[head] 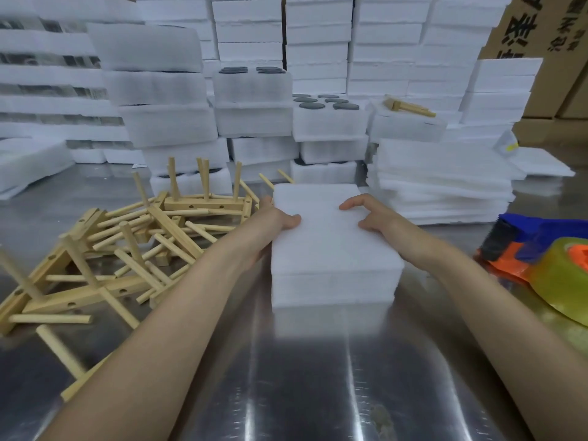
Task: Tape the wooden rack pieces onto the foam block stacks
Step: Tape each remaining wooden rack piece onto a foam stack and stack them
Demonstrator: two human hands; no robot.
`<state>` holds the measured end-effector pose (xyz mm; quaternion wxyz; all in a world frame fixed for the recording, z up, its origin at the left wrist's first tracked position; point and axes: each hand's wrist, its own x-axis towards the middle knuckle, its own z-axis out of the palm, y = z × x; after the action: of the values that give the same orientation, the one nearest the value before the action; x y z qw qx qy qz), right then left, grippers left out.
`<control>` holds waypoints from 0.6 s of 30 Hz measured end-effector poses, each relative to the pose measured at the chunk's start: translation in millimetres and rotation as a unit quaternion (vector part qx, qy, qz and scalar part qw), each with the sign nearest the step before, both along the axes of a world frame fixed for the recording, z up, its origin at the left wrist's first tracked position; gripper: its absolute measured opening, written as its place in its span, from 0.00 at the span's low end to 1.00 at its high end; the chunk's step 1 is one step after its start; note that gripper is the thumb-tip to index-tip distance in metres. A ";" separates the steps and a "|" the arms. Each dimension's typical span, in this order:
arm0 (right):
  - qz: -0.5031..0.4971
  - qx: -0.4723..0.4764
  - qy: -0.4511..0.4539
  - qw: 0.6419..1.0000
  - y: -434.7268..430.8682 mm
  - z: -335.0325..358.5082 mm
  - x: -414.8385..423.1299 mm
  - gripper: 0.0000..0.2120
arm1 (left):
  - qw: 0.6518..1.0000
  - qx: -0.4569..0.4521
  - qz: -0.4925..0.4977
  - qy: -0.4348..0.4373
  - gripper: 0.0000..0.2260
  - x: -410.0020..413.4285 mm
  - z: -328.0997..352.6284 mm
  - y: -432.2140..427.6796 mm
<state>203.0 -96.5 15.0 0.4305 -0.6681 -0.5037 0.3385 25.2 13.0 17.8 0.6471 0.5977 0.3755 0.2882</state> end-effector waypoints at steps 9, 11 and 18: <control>0.110 -0.008 -0.339 0.934 0.0 4.5 -15.4 0.19 | 0.965 0.180 -0.055 0.183 0.32 2.4 -12.7 15.3; 0.108 -0.030 -0.343 0.932 -1.8 4.7 -16.9 0.21 | 0.942 0.232 -0.035 0.240 0.26 0.0 -10.7 13.1; 0.109 -0.026 -0.348 0.931 -4.5 7.0 -18.4 0.22 | 0.683 0.494 0.144 0.517 0.11 -23.0 -21.1 33.8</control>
<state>184.6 -101.0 22.0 0.1708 -0.6958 -0.6828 0.1429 2.1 46.7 -3.3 -0.0890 0.8234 0.5350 0.1667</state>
